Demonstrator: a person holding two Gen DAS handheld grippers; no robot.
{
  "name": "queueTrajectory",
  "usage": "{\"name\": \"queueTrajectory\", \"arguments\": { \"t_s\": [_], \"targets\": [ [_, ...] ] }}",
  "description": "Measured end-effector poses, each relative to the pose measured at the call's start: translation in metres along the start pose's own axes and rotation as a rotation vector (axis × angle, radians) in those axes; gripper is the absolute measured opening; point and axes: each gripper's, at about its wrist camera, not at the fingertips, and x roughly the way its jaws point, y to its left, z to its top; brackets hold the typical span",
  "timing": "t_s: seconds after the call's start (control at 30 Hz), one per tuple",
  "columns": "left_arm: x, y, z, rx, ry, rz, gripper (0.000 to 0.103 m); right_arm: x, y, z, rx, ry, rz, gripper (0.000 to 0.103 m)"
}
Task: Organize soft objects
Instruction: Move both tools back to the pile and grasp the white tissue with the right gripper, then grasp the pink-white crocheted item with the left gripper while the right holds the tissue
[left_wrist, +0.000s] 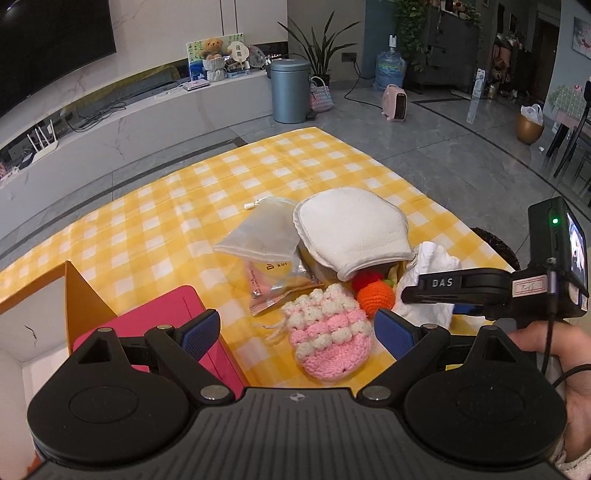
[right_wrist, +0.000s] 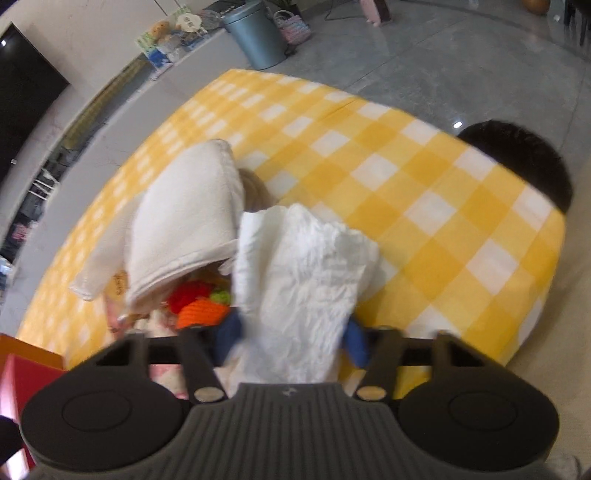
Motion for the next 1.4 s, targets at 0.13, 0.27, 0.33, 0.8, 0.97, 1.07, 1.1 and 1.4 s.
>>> {"name": "queueTrajectory", "arguments": {
  "t_s": [0.13, 0.27, 0.33, 0.8, 0.97, 1.07, 1.1, 1.4],
  "targets": [
    [0.001, -0.002, 0.004, 0.000, 0.013, -0.006, 0.103, -0.016, -0.003, -0.003, -0.001, -0.037, 0.030, 0.031],
    [0.010, -0.007, 0.007, 0.006, 0.054, -0.039, 0.103, -0.038, -0.001, -0.008, -0.050, -0.079, 0.082, 0.029],
    [0.019, -0.012, 0.008, 0.009, 0.081, -0.053, 0.103, -0.046, -0.004, -0.008, -0.058, -0.101, 0.086, 0.029],
    [0.084, -0.026, 0.013, -0.016, 0.219, -0.072, 0.103, -0.046, -0.011, -0.006, -0.046, -0.104, 0.102, 0.029],
    [0.106, -0.028, 0.014, -0.045, 0.280, -0.096, 0.103, -0.047, -0.009, -0.006, -0.056, -0.114, 0.099, 0.029],
    [0.117, -0.029, 0.013, -0.058, 0.305, -0.099, 0.103, -0.047, -0.009, -0.006, -0.056, -0.113, 0.098, 0.029],
    [0.120, -0.029, 0.013, -0.061, 0.310, -0.100, 0.103, -0.047, -0.009, -0.006, -0.056, -0.112, 0.099, 0.029],
    [0.139, -0.023, 0.011, -0.077, 0.308, 0.006, 0.103, -0.047, -0.009, -0.006, -0.062, -0.116, 0.091, 0.029]
  ]
}}
